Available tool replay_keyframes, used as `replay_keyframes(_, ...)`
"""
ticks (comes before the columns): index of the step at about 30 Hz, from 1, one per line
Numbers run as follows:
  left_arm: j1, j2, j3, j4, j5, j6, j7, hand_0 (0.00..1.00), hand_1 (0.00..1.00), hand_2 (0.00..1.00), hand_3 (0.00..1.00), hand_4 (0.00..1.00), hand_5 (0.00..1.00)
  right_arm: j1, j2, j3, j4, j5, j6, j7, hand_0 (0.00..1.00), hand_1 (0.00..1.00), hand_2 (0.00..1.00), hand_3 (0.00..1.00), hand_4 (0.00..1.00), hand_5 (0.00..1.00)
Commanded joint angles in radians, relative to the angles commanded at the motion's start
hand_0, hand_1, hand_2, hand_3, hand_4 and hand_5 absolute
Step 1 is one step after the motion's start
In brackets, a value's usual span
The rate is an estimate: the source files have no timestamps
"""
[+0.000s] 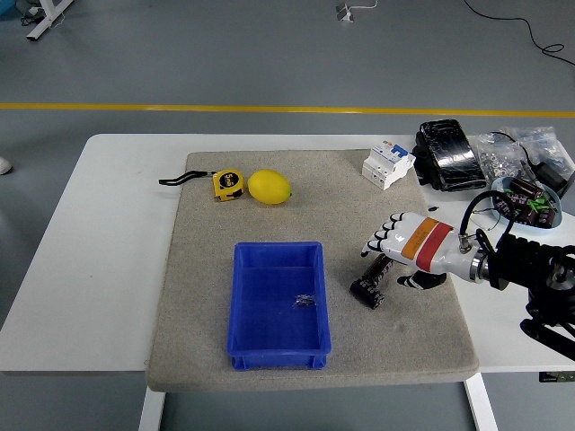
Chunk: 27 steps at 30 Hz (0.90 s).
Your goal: Pick up the battery,place it into the box
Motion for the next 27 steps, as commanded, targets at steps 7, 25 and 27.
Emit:
replay_keyframes(7, -0.002, 0.001, -0.005, -0.001, 0.011, -0.005, 0.003, 0.736, 0.729, 0.781, 0.686, 0.703, 0.711, 0.042, 0.044, -0.047, -0.045, 0.014, 0.009, 0.001, 0.747, 0.733, 0.784, 0.814, 0.88, 0.096)
replay_keyframes(25, -0.005, 0.0, -0.014, -0.002, 0.024, -0.01, 0.008, 0.737, 0.73, 0.781, 0.686, 0.703, 0.712, 0.072, 0.101, -0.124, -0.151, 0.035, 0.0, 0.031, 0.733, 0.724, 0.776, 0.803, 0.886, 0.117)
replay_keyframes(27, -0.004, 0.0, -0.016, -0.003, 0.028, -0.01, 0.009, 0.737, 0.731, 0.781, 0.685, 0.703, 0.711, 0.072, 0.108, -0.131, -0.156, 0.038, -0.008, 0.035, 0.727, 0.713, 0.767, 0.78, 0.88, 0.117)
